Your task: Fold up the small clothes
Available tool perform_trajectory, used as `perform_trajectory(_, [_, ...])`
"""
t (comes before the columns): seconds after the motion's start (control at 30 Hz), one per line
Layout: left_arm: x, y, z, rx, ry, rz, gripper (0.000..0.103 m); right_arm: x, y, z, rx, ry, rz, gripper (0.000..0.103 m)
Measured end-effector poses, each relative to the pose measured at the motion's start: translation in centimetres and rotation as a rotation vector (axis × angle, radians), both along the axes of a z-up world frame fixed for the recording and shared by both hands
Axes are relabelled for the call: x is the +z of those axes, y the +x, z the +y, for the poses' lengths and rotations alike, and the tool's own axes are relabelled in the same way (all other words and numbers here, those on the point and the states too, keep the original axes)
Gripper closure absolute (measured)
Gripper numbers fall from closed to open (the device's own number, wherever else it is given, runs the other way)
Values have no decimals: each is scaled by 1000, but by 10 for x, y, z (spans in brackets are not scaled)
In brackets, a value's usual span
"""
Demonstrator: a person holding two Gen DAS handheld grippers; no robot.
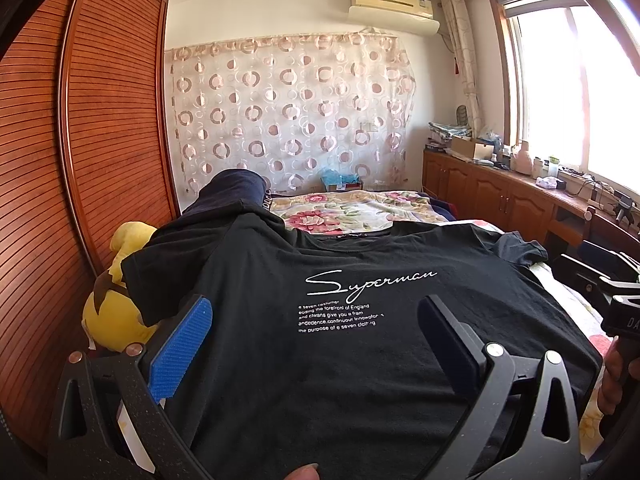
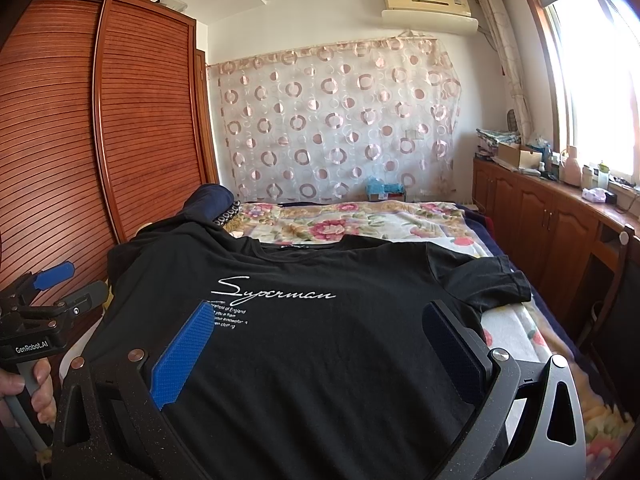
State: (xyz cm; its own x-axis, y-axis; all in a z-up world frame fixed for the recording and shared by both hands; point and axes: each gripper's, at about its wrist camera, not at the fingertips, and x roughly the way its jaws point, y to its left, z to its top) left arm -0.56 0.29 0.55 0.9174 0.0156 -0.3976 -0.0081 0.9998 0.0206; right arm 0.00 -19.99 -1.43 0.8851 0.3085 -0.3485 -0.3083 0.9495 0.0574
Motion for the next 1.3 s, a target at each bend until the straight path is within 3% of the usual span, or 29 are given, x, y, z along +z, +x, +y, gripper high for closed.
perform_trajectory(0.77, [-5, 3, 1, 4, -2, 8, 0, -1, 0, 3, 0, -3, 2, 0])
perform_trajectory(0.97, [-25, 11, 13, 7, -19, 42, 0, -6, 5, 5, 10, -9, 22, 0])
perform_trajectory(1.3, [-31, 21, 39, -14, -43, 71, 0, -8, 21, 11, 56, -22, 65, 0])
